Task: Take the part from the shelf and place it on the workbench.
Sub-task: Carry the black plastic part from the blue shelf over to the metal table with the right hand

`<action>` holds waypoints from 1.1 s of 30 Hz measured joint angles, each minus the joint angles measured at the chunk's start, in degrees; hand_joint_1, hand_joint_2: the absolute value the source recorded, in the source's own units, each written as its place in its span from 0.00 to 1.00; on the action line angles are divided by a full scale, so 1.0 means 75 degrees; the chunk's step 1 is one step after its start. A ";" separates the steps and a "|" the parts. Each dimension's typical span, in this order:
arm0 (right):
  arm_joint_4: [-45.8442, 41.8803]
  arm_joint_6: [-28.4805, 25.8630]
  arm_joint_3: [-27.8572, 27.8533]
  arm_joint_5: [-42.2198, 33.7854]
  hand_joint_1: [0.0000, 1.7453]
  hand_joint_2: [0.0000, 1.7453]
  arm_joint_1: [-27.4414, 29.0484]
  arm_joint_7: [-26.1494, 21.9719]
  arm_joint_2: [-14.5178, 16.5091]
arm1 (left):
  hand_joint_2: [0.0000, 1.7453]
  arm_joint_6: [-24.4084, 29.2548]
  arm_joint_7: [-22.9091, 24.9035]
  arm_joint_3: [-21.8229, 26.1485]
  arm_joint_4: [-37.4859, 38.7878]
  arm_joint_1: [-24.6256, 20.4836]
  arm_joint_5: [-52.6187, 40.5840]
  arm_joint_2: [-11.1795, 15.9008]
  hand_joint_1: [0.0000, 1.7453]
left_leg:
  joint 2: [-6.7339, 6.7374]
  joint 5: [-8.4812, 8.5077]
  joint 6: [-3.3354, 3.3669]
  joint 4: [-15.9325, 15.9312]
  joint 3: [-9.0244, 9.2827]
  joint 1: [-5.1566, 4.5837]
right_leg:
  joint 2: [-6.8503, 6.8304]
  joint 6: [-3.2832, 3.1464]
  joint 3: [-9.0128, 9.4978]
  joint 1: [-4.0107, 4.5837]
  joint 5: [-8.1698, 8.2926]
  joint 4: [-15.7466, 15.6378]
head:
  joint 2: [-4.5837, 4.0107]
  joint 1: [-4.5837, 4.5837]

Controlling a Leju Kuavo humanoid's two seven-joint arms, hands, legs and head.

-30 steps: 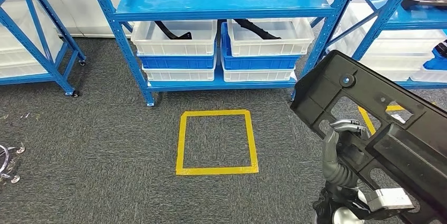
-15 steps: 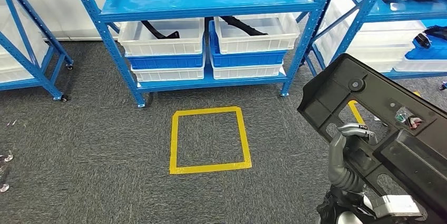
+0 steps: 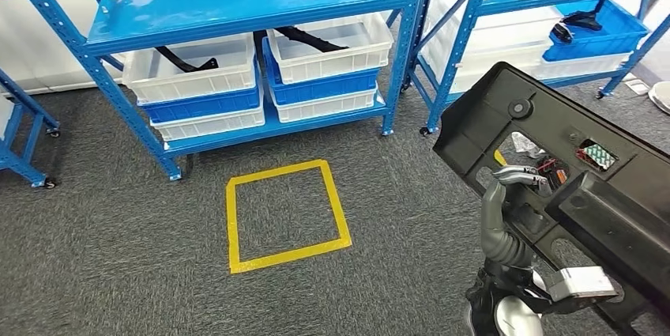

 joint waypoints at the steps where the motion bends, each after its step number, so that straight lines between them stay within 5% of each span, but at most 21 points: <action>1: 0.0026 0.0001 0.0015 0.0000 1.00 1.00 -0.0035 -0.0001 0.0006 | 1.00 0.0006 -0.0001 0.0003 -0.0001 -0.0003 0.0000 -0.0004 0.00 | -0.0078 0.0033 0.0036 -0.0217 0.0119 -0.0022 | 0.0081 0.0041 -0.0031 -0.0005 0.0019 -0.0006 | 0.0000 0.0002; 3: 0.0060 0.0004 0.0029 0.0000 1.00 1.00 -0.0065 -0.0001 0.0010 | 1.00 0.0017 -0.0007 0.0004 -0.0001 -0.0010 0.0000 -0.0022 0.00 | 0.0117 0.0079 0.0089 -0.0270 0.0138 -0.0036 | 0.0201 0.0130 -0.0104 -0.0010 0.0057 -0.0011 | 0.0000 -0.0003; 5: 0.0081 0.0005 0.0028 -0.0001 1.00 1.00 -0.0084 0.0000 0.0007 | 1.00 0.0022 -0.0010 0.0006 -0.0001 -0.0014 0.0000 -0.0036 0.00 | 0.0315 0.0163 0.0178 -0.0362 0.0151 -0.0002 | -0.0026 0.0160 -0.0259 0.0007 -0.0076 0.0229 | 0.0000 0.0020; 7: 0.0112 0.0005 0.0029 -0.0001 1.00 1.00 -0.0124 0.0001 0.0005 | 1.00 0.0032 -0.0012 0.0009 -0.0001 -0.0006 0.0000 -0.0045 0.00 | 0.0536 0.0216 0.0230 -0.0407 0.0121 0.0011 | -0.0426 0.0128 -0.0668 0.0009 -0.0534 0.1082 | 0.0000 0.0068; 9: 0.0157 0.0005 0.0032 -0.0001 1.00 1.00 -0.0145 0.0002 0.0006 | 1.00 0.0040 -0.0004 0.0016 -0.0001 0.0004 -0.0001 -0.0051 0.00 | 0.0756 0.0242 0.0233 -0.0404 0.0058 0.0011 | -0.0573 0.0155 -0.1115 -0.0026 -0.0975 0.2079 | 0.0000 0.0101; 10: 0.0181 0.0005 0.0031 -0.0001 1.00 1.00 -0.0146 0.0002 0.0006 | 1.00 0.0039 0.0014 0.0019 -0.0001 0.0006 -0.0001 -0.0054 0.00 | 0.0866 0.0257 0.0221 -0.0401 0.0026 0.0014 | -0.0600 0.0216 -0.1162 -0.0050 -0.1037 0.2258 | 0.0000 0.0105; 12: 0.0216 0.0005 0.0028 -0.0004 1.00 1.00 -0.0164 0.0007 0.0002 | 1.00 0.0038 0.0076 0.0028 -0.0001 0.0002 0.0005 -0.0058 0.00 | 0.1061 0.0283 0.0180 -0.0386 -0.0013 0.0027 | -0.0709 0.0387 -0.0724 -0.0098 -0.0820 0.1609 | 0.0000 0.0109; 14: 0.0240 0.0010 0.0035 -0.0009 1.00 1.00 -0.0229 0.0036 0.0007 | 1.00 0.0047 0.0148 0.0055 -0.0005 -0.0014 0.0044 -0.0055 0.00 | 0.1239 0.0278 0.0097 -0.0332 -0.0031 0.0008 | -0.1066 0.0489 -0.0017 -0.0125 -0.0494 0.0438 | 0.0000 0.0112; 16: 0.0269 0.0031 0.0068 -0.0012 1.00 1.00 -0.0317 0.0076 0.0032 | 1.00 0.0076 0.0192 0.0101 -0.0014 -0.0028 0.0121 -0.0049 0.00 | 0.1380 0.0243 -0.0015 -0.0292 -0.0009 -0.0020 | -0.1266 0.0394 0.0244 -0.0105 -0.0342 -0.0052 | 0.0000 0.0084; 18: 0.0306 0.0055 0.0100 -0.0012 1.00 1.00 -0.0370 0.0114 0.0053 | 1.00 0.0110 0.0200 0.0164 -0.0019 -0.0047 0.0194 -0.0054 0.00 | 0.1515 0.0239 -0.0122 -0.0308 0.0038 0.0003 | -0.1108 0.0224 0.0194 -0.0082 -0.0276 -0.0036 | 0.0000 0.0057; 19: 0.0321 0.0062 0.0109 -0.0012 1.00 1.00 -0.0389 0.0126 0.0055 | 1.00 0.0120 0.0196 0.0192 -0.0020 -0.0063 0.0223 -0.0058 0.00 | 0.1455 0.0203 -0.0182 -0.0275 0.0040 0.0030 | -0.1026 0.0156 0.0190 -0.0096 -0.0241 -0.0042 | 0.0000 0.0053; 21: 0.0350 0.0064 0.0130 -0.0013 1.00 1.00 -0.0440 0.0138 0.0069 | 1.00 0.0181 0.0188 0.0235 -0.0021 -0.0082 0.0250 -0.0066 0.00 | 0.1050 -0.0133 -0.0280 0.0144 -0.0129 0.0074 | -0.0860 0.0032 0.0172 -0.0139 -0.0157 -0.0052 | 0.0000 0.0039; 23: 0.0373 0.0055 0.0144 -0.0012 1.00 1.00 -0.0462 0.0139 0.0091 | 1.00 0.0257 0.0186 0.0277 -0.0021 -0.0078 0.0255 -0.0079 0.00 | 0.0635 -0.0707 -0.0320 0.1127 -0.0563 0.0089 | -0.0694 -0.0045 0.0120 -0.0121 -0.0105 -0.0046 | 0.0000 0.0029; 25: 0.0385 0.0015 0.0139 -0.0011 1.00 1.00 -0.0401 0.0138 0.0103 | 1.00 0.0257 0.0178 0.0308 -0.0021 -0.0055 0.0233 -0.0083 0.00 | 0.0539 -0.0949 -0.0302 0.1883 -0.0929 0.0087 | -0.0494 -0.0075 0.0085 -0.0072 -0.0084 -0.0040 | 0.0000 0.0031; 27: 0.0377 -0.0054 0.0126 -0.0002 1.00 1.00 -0.0289 0.0119 0.0103 | 1.00 0.0191 0.0151 0.0323 -0.0021 -0.0028 0.0202 -0.0082 0.00 | 0.0492 -0.0595 -0.0238 0.1547 -0.0788 0.0086 | -0.0280 -0.0079 0.0095 -0.0034 -0.0080 -0.0037 | 0.0000 0.0033; 30: 0.0310 -0.0119 0.0108 0.0026 1.00 1.00 -0.0080 0.0027 0.0115 | 1.00 0.0053 0.0117 0.0356 -0.0020 -0.0010 0.0192 -0.0060 0.00 | 0.0067 0.0095 -0.0073 0.0079 -0.0097 0.0085 | 0.0004 -0.0045 0.0101 0.0009 -0.0080 -0.0025 | 0.0000 0.0038; 32: 0.0256 -0.0128 0.0101 0.0043 1.00 1.00 0.0055 -0.0029 0.0135 | 1.00 0.0046 0.0132 0.0388 -0.0019 -0.0011 0.0197 -0.0047 0.00 | -0.0038 0.0130 -0.0012 -0.0226 0.0041 0.0055 | 0.0173 0.0036 0.0040 -0.0002 -0.0058 -0.0022 | 0.0000 0.0038; 33: 0.0224 -0.0122 0.0100 0.0050 1.00 1.00 0.0120 -0.0043 0.0143 | 1.00 0.0071 0.0146 0.0398 -0.0018 -0.0014 0.0200 -0.0055 0.00 | 0.0062 0.0142 0.0002 -0.0258 0.0050 0.0040 | 0.0264 0.0091 -0.0008 -0.0017 -0.0040 -0.0037 | 0.0000 0.0036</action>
